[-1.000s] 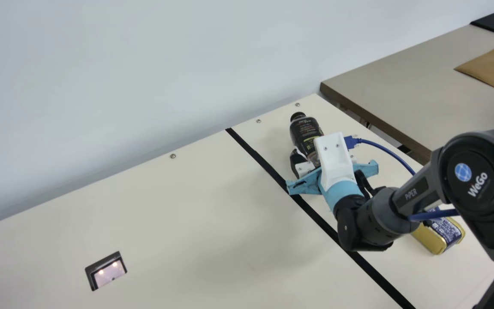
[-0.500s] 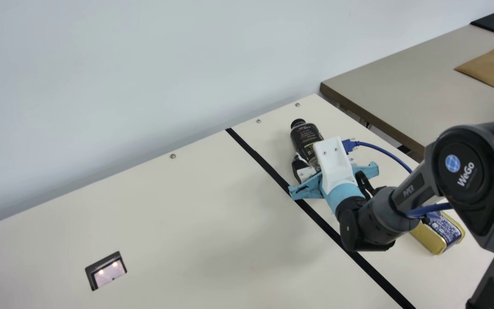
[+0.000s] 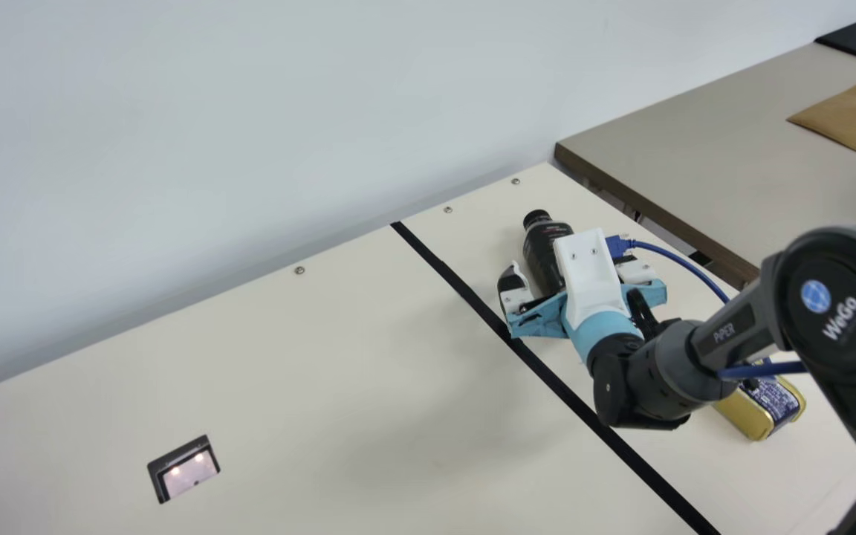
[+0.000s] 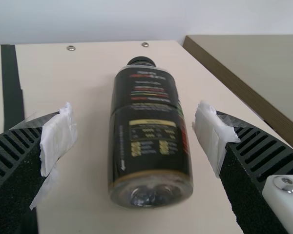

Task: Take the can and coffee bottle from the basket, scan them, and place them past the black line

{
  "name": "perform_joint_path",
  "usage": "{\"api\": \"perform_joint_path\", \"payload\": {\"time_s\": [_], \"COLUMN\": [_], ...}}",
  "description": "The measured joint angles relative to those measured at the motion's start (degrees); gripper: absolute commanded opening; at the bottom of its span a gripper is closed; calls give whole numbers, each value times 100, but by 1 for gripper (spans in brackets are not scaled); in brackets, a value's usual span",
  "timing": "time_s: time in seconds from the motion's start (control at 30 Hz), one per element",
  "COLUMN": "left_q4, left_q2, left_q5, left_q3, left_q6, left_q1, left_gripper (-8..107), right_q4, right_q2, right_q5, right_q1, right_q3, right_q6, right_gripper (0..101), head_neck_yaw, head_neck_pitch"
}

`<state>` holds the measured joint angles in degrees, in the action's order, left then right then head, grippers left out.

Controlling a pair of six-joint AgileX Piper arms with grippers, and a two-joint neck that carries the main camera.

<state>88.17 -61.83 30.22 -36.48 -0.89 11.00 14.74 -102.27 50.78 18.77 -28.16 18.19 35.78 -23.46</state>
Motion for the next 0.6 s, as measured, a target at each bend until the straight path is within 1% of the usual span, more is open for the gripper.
{"api": "perform_joint_path", "payload": {"time_s": [0.13, 0.27, 0.6], "left_q4": [0, 0, 0], "left_q2": [0, 0, 0], "left_q5": [0, 0, 0], "left_q3": [0, 0, 0], "left_q6": [0, 0, 0], "left_q1": [0, 0, 0], "left_gripper": [90, 90, 90], "right_q4": [408, 895, 2266], "right_q2": [500, 1002, 2187], "right_q5": [-272, -691, -1595], "right_q1": [-311, -640, -1317], "right_q3": [39, 28, -94], "right_q6": [115, 427, 1701], "right_gripper": [101, 101, 101], "head_neck_yaw": [0, 0, 0], "head_neck_pitch": [0, 0, 0]}}
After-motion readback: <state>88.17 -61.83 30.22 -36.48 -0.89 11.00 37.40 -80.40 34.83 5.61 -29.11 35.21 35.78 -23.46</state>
